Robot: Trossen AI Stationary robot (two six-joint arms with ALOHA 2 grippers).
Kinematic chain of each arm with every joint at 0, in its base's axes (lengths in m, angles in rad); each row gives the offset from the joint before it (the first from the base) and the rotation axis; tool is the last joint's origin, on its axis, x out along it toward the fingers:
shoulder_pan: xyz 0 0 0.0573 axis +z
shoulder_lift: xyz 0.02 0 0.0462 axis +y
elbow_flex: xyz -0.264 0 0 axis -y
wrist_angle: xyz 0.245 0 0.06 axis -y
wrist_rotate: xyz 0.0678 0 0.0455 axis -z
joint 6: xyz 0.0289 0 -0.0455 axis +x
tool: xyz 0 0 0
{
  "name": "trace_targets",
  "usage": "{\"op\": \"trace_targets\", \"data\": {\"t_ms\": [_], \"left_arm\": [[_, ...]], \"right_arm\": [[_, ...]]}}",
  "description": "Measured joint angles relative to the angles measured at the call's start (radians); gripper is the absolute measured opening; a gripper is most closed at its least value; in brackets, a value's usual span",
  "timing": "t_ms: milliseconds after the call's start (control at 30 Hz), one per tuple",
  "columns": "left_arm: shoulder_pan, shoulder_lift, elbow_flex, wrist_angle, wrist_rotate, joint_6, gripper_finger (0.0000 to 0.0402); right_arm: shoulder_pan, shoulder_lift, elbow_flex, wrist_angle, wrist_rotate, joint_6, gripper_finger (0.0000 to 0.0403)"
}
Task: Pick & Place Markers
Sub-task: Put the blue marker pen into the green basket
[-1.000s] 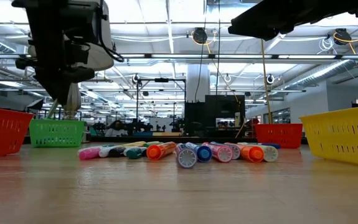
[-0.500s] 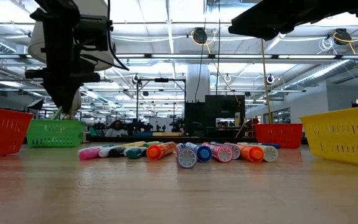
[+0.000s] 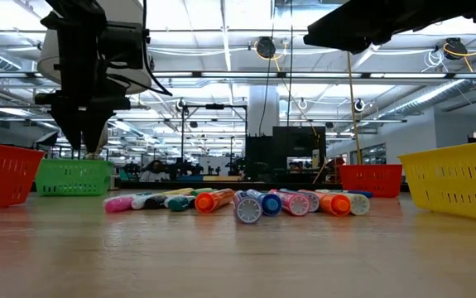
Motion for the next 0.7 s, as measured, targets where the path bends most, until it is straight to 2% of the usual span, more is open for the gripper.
{"op": "trace_targets", "data": {"t_ms": [233, 333, 433, 533, 700], "left_arm": [[-0.021, -0.03, 0.0, 0.049, -0.111, 0.116, 0.021], [-0.061, -0.092, 0.0, 0.175, -0.158, 0.217, 0.0211], [-0.121, -0.166, 0.0, 0.358, -0.199, 0.375, 0.0211], [-0.188, -0.223, 0.0, 0.57, -0.124, 0.559, 0.0211], [-0.27, -0.25, 0.001, 0.863, 0.119, 0.821, 0.0211]], "right_arm": [[0.0, 0.0, 0.0, -0.021, 0.025, 0.038, 0.0205], [-0.014, -0.007, 0.0, -0.075, 0.1, 0.112, 0.0205], [-0.057, -0.007, 0.002, -0.159, 0.113, 0.186, 0.0206], [-0.114, -0.003, 0.002, -0.261, 0.1, 0.282, 0.0206], [-0.219, 0.012, 0.004, -0.417, 0.066, 0.407, 0.0206]]}}
